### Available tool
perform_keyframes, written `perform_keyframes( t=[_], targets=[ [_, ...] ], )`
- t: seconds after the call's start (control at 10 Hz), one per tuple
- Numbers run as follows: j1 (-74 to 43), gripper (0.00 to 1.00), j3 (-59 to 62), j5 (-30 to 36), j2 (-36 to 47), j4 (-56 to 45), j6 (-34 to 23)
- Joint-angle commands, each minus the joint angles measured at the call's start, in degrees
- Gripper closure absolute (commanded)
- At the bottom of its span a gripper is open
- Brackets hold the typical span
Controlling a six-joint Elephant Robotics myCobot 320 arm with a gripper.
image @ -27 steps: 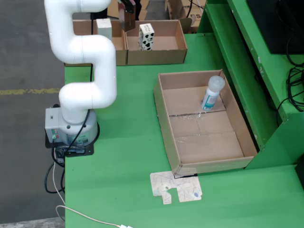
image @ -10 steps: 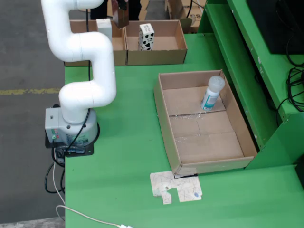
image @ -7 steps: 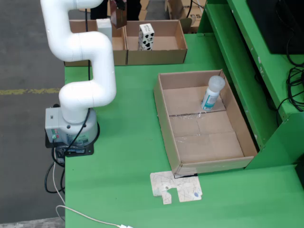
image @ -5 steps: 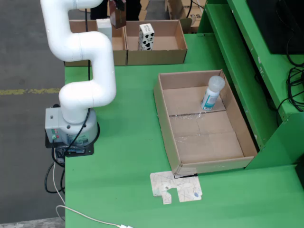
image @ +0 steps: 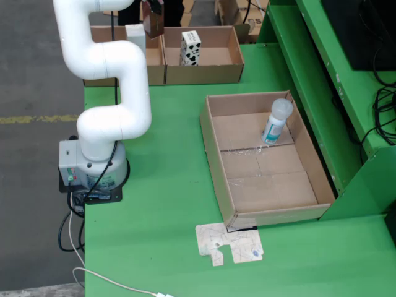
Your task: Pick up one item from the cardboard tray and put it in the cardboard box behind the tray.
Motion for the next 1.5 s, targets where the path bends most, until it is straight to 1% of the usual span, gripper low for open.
perform_keyframes(
  t=[0.0, 0.5, 1.0, 1.3, 1.4],
  targets=[
    [-0.6, 1.00, 1.2, -1.1, 0.3, 2.7, -0.8],
    [-1.5, 1.00, 1.2, -0.7, -0.2, 2.4, -0.9],
    [-3.4, 1.00, 1.2, -0.4, -1.9, 3.3, -2.2],
    [-3.8, 1.00, 1.2, 0.5, -1.7, 1.6, -1.8],
    [-3.3, 1.00, 1.2, 0.6, -1.6, 0.2, -0.6]
  ],
)
